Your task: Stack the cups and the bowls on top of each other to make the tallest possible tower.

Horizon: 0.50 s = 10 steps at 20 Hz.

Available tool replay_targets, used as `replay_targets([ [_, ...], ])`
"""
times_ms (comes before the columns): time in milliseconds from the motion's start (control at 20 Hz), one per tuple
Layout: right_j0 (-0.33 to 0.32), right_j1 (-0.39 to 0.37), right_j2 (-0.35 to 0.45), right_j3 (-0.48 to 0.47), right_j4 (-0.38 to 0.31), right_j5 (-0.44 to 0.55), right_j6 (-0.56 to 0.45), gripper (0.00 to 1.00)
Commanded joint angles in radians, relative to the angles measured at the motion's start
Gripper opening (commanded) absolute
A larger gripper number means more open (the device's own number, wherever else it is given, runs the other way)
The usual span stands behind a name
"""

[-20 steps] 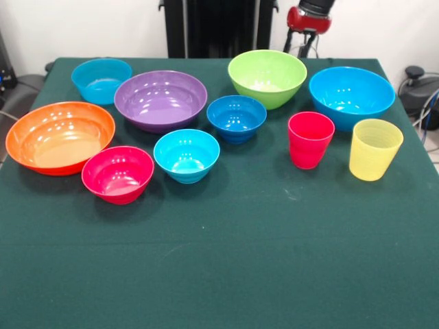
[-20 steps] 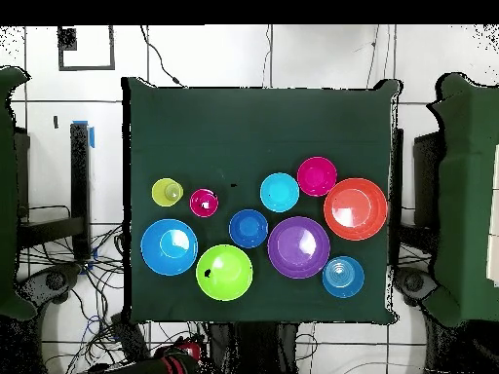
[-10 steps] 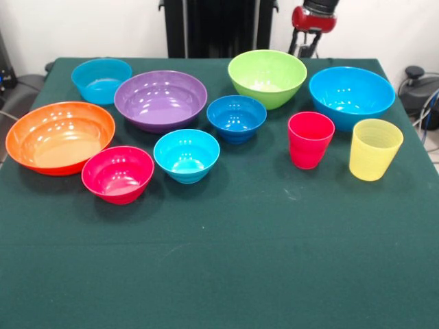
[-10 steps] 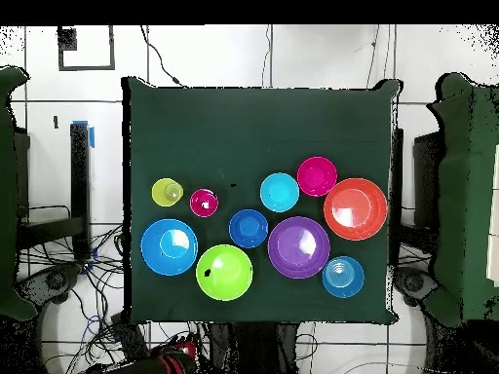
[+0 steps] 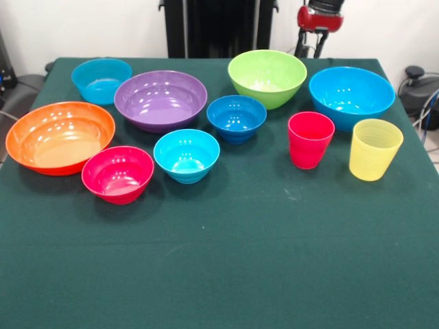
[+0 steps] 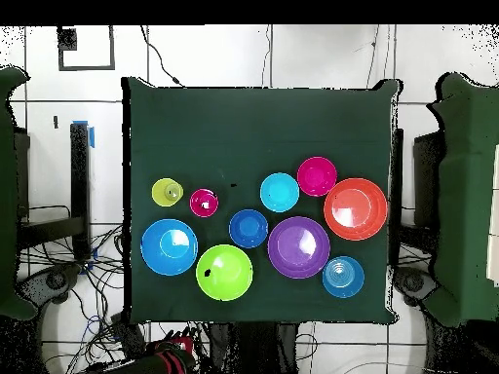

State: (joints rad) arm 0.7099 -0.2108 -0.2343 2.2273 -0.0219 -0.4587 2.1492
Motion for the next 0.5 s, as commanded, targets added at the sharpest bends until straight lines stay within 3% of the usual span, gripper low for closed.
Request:
replay_targets([
  [50,-0.035,-0.021,0.112,-0.051,-0.039,0.078,0.091,1.0],
  [500,-0.046,-0.038,0.11,-0.031,-0.057,0.077,0.093,1.0],
])
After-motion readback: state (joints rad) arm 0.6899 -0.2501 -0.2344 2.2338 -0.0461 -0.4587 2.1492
